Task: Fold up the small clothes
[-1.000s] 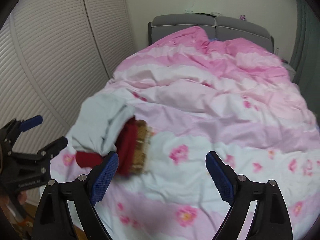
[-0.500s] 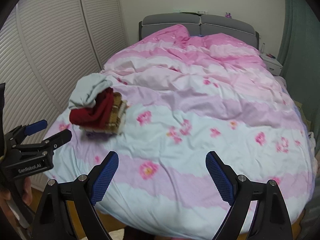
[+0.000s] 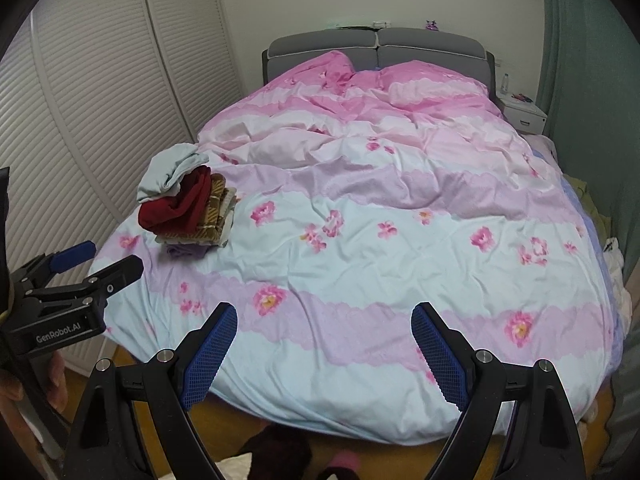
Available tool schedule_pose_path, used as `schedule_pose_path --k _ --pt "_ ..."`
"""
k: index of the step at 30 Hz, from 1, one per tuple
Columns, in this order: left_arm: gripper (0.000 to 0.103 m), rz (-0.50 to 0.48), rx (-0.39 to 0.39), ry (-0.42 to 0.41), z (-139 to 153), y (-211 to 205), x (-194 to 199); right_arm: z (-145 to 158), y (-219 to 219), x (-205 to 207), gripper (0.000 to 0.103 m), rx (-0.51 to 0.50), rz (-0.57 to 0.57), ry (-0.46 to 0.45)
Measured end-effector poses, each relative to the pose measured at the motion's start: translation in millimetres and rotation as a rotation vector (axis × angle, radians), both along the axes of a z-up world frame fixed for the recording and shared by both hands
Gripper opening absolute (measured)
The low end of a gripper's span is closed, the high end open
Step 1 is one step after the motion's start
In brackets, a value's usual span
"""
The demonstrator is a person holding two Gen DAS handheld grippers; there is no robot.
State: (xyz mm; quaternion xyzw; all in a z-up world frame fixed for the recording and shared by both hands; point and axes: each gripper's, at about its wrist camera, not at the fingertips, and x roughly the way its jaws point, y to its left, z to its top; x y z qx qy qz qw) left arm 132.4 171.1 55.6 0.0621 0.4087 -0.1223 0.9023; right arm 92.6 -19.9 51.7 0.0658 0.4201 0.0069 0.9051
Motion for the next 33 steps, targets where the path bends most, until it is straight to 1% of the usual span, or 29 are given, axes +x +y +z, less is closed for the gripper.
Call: schedule_pose_path --k 10,13,16,25,33 --pt "0.097 -0.009 -0.018 -0.022 10 -11 -21 9 -15 -25 0.09 -0.002 -0.014 -0.031" --pt "0.103 -0.008 -0.026 -0.031 13 -13 -23 11 -17 -28 0.09 -0.001 -0.016 -0.038" --pt "0.103 0.002 -0.035 -0.055 18 -13 -27 13 -20 -31 0.09 -0.003 -0.017 -0.044" --pt "0.103 -0.006 -0.012 -0.081 22 -21 -33 14 -24 -32 0.09 -0.006 -0.017 -0.046" --pt "0.103 -0.003 -0.02 -0.061 20 -22 -31 16 -26 -34 0.09 -0.004 -0.024 -0.049"
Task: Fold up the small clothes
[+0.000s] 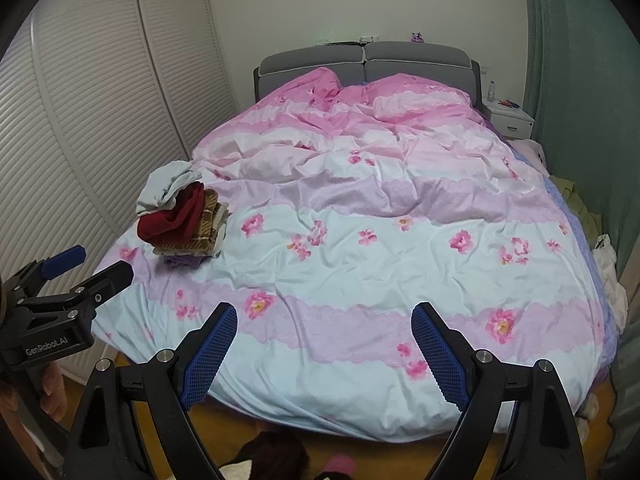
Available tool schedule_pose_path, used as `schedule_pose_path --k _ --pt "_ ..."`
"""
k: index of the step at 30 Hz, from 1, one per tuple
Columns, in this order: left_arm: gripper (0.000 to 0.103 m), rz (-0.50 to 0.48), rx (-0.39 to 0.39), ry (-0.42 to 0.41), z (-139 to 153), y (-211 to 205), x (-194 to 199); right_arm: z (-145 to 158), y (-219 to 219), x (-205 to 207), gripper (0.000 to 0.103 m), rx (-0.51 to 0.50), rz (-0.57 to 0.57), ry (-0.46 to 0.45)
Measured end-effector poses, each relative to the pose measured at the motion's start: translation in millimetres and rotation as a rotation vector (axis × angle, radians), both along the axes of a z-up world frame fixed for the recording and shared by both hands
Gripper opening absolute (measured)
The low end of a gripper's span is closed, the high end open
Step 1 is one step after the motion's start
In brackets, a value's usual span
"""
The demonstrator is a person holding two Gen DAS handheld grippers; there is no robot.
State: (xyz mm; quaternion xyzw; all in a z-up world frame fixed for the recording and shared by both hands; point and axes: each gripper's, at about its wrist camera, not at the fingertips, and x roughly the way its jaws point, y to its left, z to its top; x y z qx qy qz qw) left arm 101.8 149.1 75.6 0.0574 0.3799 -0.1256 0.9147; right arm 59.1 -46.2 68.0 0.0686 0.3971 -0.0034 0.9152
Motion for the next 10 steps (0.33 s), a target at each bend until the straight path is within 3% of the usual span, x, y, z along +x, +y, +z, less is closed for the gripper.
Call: schedule_pose_path --k 10 --pt "0.103 0.016 -0.017 0.02 -4.5 6.1 3.5 -0.1 -1.3 -0.5 0.09 -0.001 0.001 0.001"
